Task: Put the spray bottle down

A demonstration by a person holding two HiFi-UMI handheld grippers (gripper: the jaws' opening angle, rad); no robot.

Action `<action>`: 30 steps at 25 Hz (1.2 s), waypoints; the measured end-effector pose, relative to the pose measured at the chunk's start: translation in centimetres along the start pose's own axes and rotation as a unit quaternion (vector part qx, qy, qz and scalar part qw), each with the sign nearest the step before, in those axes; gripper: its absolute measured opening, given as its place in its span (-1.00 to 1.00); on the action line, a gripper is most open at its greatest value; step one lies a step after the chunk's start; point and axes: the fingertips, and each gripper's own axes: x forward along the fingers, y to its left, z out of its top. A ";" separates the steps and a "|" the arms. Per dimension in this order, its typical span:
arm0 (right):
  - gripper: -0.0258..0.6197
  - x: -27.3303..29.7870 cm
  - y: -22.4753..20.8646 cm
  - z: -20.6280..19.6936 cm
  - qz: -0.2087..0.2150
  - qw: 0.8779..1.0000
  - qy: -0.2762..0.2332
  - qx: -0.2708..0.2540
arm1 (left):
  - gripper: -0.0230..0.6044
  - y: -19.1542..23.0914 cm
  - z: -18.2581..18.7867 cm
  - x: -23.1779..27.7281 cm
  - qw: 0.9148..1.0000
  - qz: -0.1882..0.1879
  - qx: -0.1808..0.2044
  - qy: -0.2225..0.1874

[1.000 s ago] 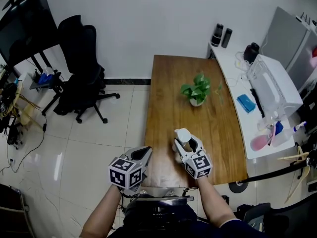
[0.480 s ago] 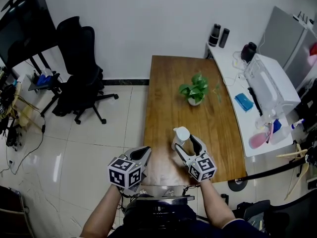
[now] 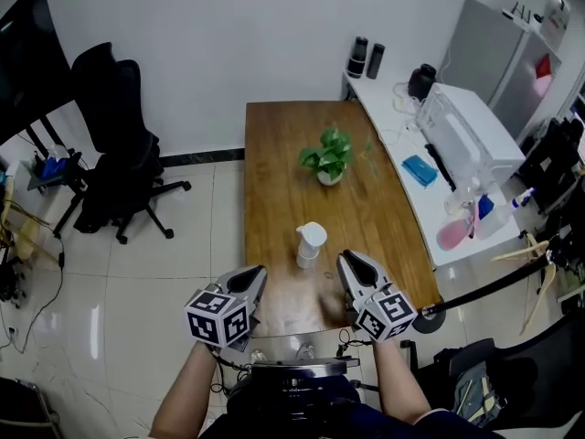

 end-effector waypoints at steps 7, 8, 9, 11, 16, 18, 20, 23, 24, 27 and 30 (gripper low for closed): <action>-0.90 -1.1 1.1 3.6 -0.004 1.000 -0.010 -0.027 | -0.91 -1.6 1.0 0.6 1.000 -0.026 0.011 -0.003; -0.90 -1.3 1.1 4.1 -0.005 1.000 -0.014 -0.023 | -0.91 -1.8 1.0 0.7 1.000 -0.029 0.012 -0.004; -0.91 -1.5 1.1 4.5 -0.005 1.000 -0.017 -0.020 | -0.91 -2.0 1.2 0.8 0.999 -0.031 0.014 -0.004; -0.91 -1.8 0.9 5.1 -0.006 1.000 -0.022 -0.013 | -0.91 -2.4 1.4 0.9 0.999 -0.035 0.017 -0.005; -0.91 -1.8 0.6 5.6 -0.009 1.000 -0.019 -0.003 | -0.91 -2.6 1.9 1.0 0.999 -0.039 0.021 -0.007; -0.91 -1.6 0.5 5.4 -0.009 1.000 -0.017 0.001 | -0.91 -2.5 2.0 1.0 0.999 -0.038 0.022 -0.009; -0.91 -1.4 0.5 5.2 -0.009 1.000 -0.014 0.004 | -0.91 -2.3 2.2 1.0 0.999 -0.037 0.023 -0.011; -0.91 -1.3 0.3 4.9 -0.012 1.000 -0.008 0.008 | -0.91 -2.2 2.3 1.1 0.999 -0.037 0.024 -0.011; -0.91 -1.3 0.2 4.8 -0.013 1.000 -0.007 0.010 | -0.91 -2.2 2.4 1.2 0.999 -0.037 0.024 -0.011; -0.91 -1.1 0.1 4.7 -0.015 1.000 -0.006 0.018 | -0.91 -2.1 2.3 1.2 0.999 -0.037 0.022 -0.011; -0.91 -1.0 0.1 4.5 -0.014 1.000 -0.005 0.021 | -0.91 -2.0 2.4 1.2 0.999 -0.037 0.023 -0.011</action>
